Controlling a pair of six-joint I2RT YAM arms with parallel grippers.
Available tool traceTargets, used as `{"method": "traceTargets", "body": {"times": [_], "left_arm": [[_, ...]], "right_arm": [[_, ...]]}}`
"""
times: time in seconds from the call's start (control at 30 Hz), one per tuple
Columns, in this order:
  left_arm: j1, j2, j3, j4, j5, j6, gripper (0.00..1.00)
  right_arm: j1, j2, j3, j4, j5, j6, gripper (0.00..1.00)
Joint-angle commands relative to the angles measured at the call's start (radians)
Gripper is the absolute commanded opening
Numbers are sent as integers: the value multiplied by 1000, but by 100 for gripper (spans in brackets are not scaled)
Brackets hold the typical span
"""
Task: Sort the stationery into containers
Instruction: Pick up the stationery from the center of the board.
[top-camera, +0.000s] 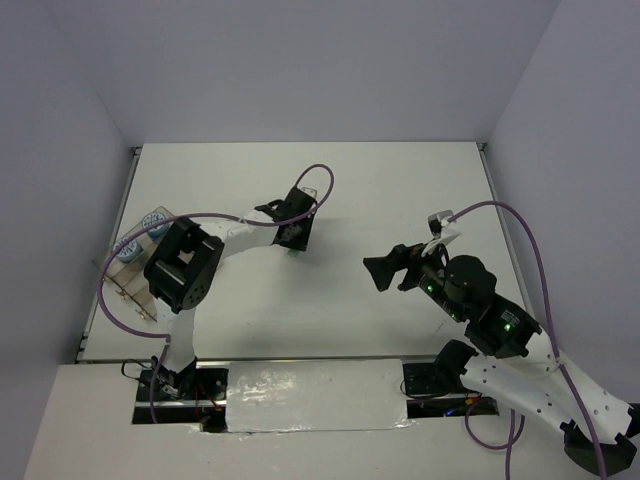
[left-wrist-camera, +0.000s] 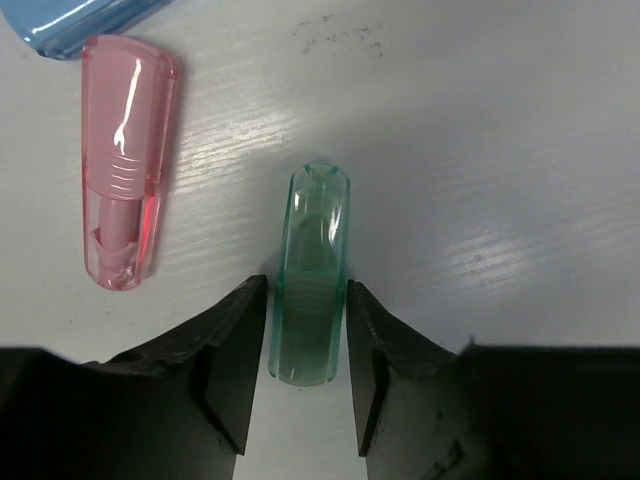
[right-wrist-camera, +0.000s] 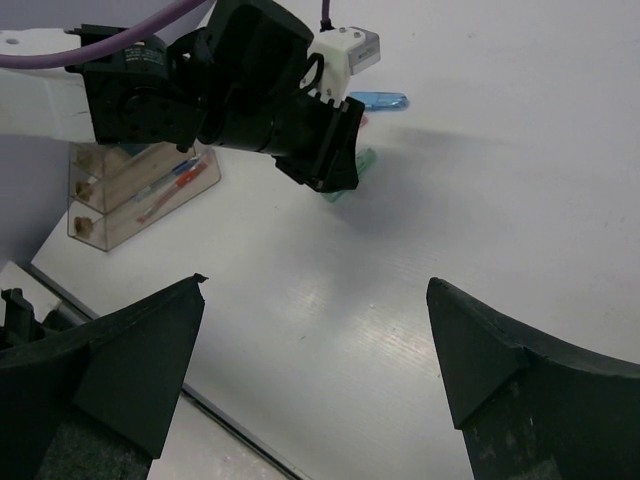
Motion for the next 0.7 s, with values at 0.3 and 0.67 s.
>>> {"method": "traceTargets", "body": {"times": [0.3,0.67], "left_arm": [[-8,-67,-75,19,-3,-2,0],[111,-519,-134,-71,-285,-143,0]], "right_arm": [[-2,-14,-16,84,-27,-27,100],[-3,-55,-26,76,-25,-36,100]]}}
